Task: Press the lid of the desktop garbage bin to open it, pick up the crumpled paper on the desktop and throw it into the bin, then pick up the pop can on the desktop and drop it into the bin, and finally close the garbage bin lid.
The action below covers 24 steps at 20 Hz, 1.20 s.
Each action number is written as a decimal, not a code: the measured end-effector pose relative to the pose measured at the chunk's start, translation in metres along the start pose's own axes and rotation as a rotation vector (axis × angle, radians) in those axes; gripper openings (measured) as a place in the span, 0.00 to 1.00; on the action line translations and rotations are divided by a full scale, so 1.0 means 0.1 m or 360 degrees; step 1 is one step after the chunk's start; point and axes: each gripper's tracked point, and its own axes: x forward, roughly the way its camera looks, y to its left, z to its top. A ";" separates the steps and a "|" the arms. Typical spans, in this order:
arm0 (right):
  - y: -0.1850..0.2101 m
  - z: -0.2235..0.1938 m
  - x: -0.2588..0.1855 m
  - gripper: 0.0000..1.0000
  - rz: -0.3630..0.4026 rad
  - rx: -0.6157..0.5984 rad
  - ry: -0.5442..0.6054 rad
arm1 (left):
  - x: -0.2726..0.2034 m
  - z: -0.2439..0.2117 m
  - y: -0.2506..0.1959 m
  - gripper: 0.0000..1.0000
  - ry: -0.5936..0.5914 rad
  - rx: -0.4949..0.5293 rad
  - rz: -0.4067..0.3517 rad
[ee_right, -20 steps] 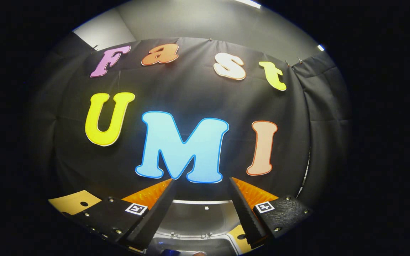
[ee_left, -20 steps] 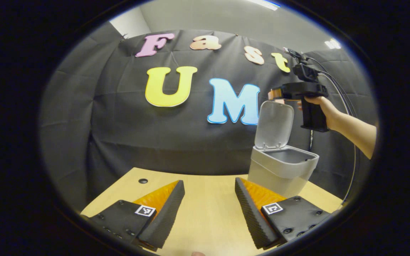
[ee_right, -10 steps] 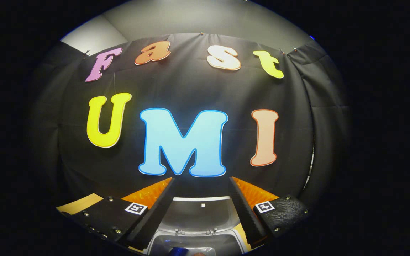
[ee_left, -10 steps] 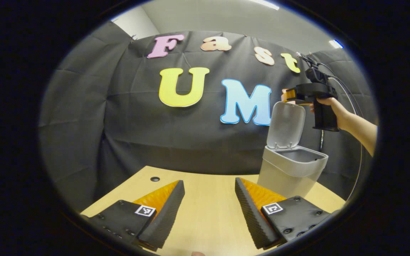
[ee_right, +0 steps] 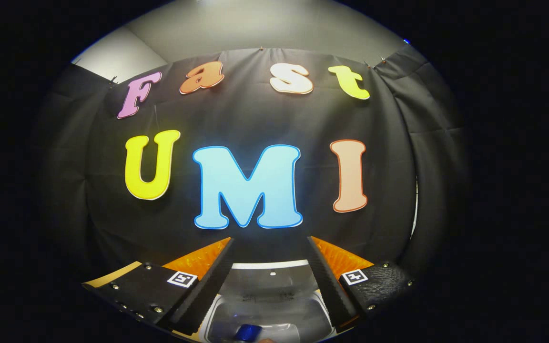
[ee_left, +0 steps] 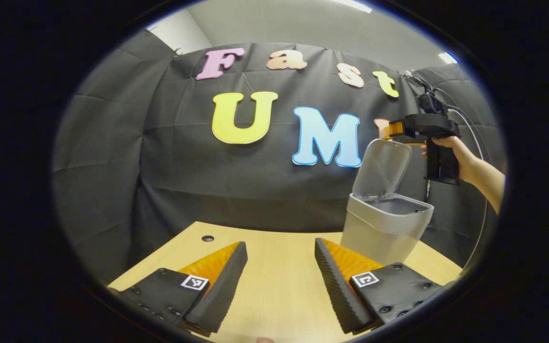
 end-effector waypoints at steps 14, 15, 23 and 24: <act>0.00 -0.78 -0.60 0.95 0.0023 -0.0043 0.0192 | -0.14 -0.05 -0.21 0.94 0.0006 0.0056 -0.0048; 0.00 -0.81 -0.61 0.95 0.0020 -0.0049 0.0190 | -0.14 -0.07 -0.22 0.94 0.0010 0.0054 -0.0046; -0.01 -1.15 -0.73 0.95 0.0022 -0.0049 0.0308 | -0.15 -0.08 -0.23 0.94 0.0010 0.0035 -0.0043; -0.01 -1.17 -0.74 0.95 0.0016 -0.0051 0.0308 | -0.15 -0.09 -0.23 0.94 0.0013 0.0032 -0.0046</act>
